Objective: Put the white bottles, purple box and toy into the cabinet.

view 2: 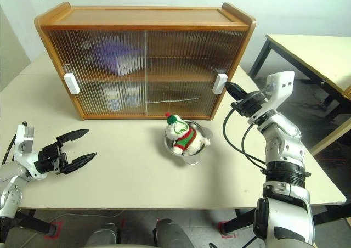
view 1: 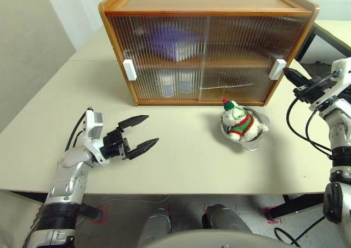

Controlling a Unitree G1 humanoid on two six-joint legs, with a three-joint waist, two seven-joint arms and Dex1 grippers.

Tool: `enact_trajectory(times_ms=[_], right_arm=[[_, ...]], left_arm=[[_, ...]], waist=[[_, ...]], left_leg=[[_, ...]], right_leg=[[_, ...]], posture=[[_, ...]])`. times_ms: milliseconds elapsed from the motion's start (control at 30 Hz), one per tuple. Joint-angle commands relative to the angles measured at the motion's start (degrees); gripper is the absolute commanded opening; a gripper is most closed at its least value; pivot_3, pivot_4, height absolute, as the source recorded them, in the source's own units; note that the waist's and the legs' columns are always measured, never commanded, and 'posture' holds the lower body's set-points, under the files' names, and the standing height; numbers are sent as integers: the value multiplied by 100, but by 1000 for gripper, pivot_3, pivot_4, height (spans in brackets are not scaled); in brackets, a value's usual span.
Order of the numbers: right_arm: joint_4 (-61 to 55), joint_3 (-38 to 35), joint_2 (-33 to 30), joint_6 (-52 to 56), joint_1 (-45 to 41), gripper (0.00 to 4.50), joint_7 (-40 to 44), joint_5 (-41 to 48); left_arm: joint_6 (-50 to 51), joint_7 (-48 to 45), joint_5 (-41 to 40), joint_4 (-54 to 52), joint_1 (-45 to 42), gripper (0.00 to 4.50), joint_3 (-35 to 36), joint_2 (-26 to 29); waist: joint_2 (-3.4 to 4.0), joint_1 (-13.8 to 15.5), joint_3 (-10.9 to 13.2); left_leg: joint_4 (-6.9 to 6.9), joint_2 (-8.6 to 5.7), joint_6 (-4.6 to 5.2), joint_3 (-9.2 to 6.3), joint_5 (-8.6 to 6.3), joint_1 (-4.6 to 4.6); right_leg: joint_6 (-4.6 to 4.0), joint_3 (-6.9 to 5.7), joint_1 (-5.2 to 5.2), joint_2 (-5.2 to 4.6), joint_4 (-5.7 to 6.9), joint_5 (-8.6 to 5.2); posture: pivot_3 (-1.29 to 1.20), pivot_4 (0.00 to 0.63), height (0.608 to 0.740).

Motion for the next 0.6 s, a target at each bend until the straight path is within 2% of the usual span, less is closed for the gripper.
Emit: enact_trajectory(times_ms=[33, 600], right_arm=[[-60, 134, 108, 54, -133, 19, -22, -66], [418, 192, 33, -183, -276, 19, -418, -582]], left_arm=[[-84, 13, 76, 26, -34, 4500, 23, -2], [-189, 30, 217, 148, -85, 4500, -86, -7]], waist=[[1, -6, 0], [5, 7, -3]], left_leg=[[0, 0, 0, 0, 0, 1], [0, 4, 0, -2, 0, 3]], right_leg=[[1, 0, 0, 1, 1, 0], [-1, 4, 0, 1, 3, 2]], posture=[[-122, 0, 740], [-121, 0, 740]])
